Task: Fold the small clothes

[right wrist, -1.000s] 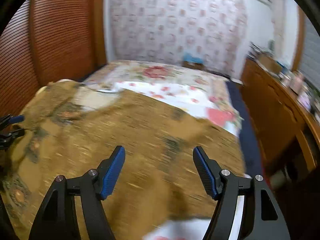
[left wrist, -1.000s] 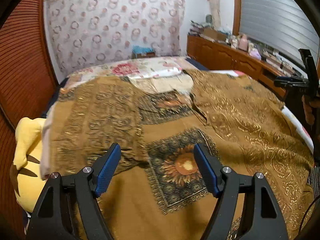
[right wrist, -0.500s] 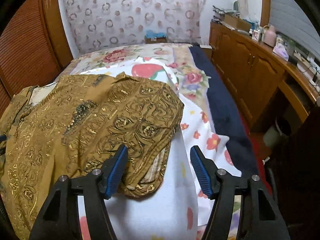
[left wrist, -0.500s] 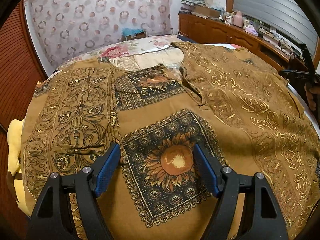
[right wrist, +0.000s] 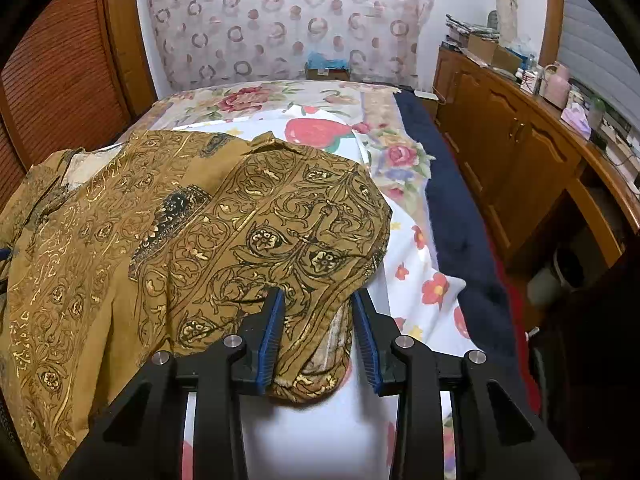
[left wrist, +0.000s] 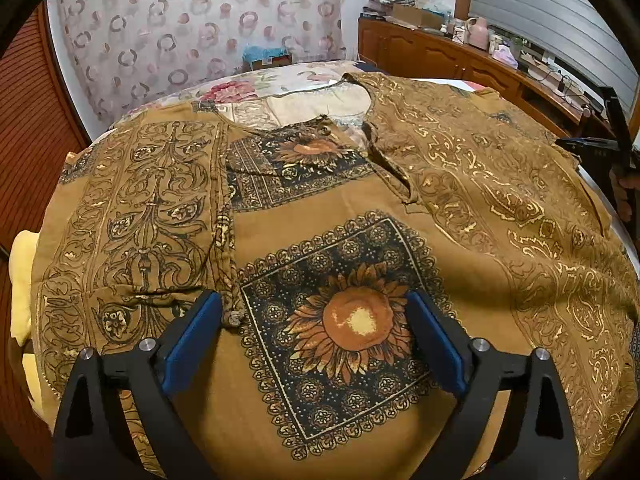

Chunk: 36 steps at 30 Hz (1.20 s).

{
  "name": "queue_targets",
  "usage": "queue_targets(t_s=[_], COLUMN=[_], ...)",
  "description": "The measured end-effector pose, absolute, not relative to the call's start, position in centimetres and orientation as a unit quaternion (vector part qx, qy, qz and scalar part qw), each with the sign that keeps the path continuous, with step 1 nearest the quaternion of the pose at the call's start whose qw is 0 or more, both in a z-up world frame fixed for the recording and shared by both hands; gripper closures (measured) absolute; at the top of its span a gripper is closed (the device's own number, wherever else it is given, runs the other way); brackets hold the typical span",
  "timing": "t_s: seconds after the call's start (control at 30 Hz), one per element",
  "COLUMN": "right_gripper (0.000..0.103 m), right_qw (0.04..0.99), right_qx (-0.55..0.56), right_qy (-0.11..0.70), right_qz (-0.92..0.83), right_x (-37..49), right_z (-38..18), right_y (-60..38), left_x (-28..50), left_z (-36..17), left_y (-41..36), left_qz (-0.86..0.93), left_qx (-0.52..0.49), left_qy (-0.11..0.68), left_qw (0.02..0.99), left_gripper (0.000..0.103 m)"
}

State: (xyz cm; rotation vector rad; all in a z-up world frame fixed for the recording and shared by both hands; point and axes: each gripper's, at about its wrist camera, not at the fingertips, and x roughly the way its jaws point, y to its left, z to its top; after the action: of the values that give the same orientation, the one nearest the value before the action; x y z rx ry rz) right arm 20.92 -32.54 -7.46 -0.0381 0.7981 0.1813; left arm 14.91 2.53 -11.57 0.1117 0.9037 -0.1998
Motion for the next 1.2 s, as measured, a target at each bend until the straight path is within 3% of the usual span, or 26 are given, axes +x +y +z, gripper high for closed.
queue_targets(t_s=[0.07, 0.13, 0.23, 0.67, 1.0, 1.07, 1.13, 1.2], right_gripper=[0.073, 0.092, 0.097, 0.098, 0.097, 0.091, 0.074, 0.065], right_qw=[0.917, 0.916, 0.917, 0.944, 0.915, 0.909, 0.907, 0.908], right_qx=[-0.022, -0.026, -0.048, -0.086, -0.122, -0.127, -0.130, -0.128], right_qy=[0.389, 0.390, 0.386, 0.282, 0.295, 0.305, 0.309, 0.306], right_qz=[0.089, 0.092, 0.091, 0.146, 0.248, 0.254, 0.255, 0.256], right_x=[21.0, 21.0, 20.8, 18.3, 16.2, 15.9, 16.3, 16.3], right_z=[-7.5, -7.5, -7.2, -0.8, -2.8, -3.6, -3.7, -3.6], right_y=[-32.5, -32.5, -32.0, -27.0, -19.7, -19.2, -19.0, -19.7], left_x=[15.0, 15.1, 15.0, 11.2, 10.2, 10.2, 10.1, 9.9], left_z=[-11.6, -11.6, -11.5, -4.9, -3.5, -3.5, -3.6, -3.5], left_y=[2.4, 2.4, 2.4, 3.1, 3.2, 3.3, 3.3, 3.4], left_qz=[-0.098, -0.098, -0.096, -0.082, -0.076, -0.075, -0.076, -0.075], left_qx=[0.055, 0.055, 0.058, 0.021, 0.017, 0.018, 0.015, 0.014], left_qy=[0.437, 0.437, 0.434, 0.316, 0.290, 0.289, 0.290, 0.289], left_qw=[0.892, 0.892, 0.894, 0.945, 0.954, 0.954, 0.954, 0.954], left_gripper=[0.006, 0.006, 0.006, 0.006, 0.006, 0.006, 0.006, 0.006])
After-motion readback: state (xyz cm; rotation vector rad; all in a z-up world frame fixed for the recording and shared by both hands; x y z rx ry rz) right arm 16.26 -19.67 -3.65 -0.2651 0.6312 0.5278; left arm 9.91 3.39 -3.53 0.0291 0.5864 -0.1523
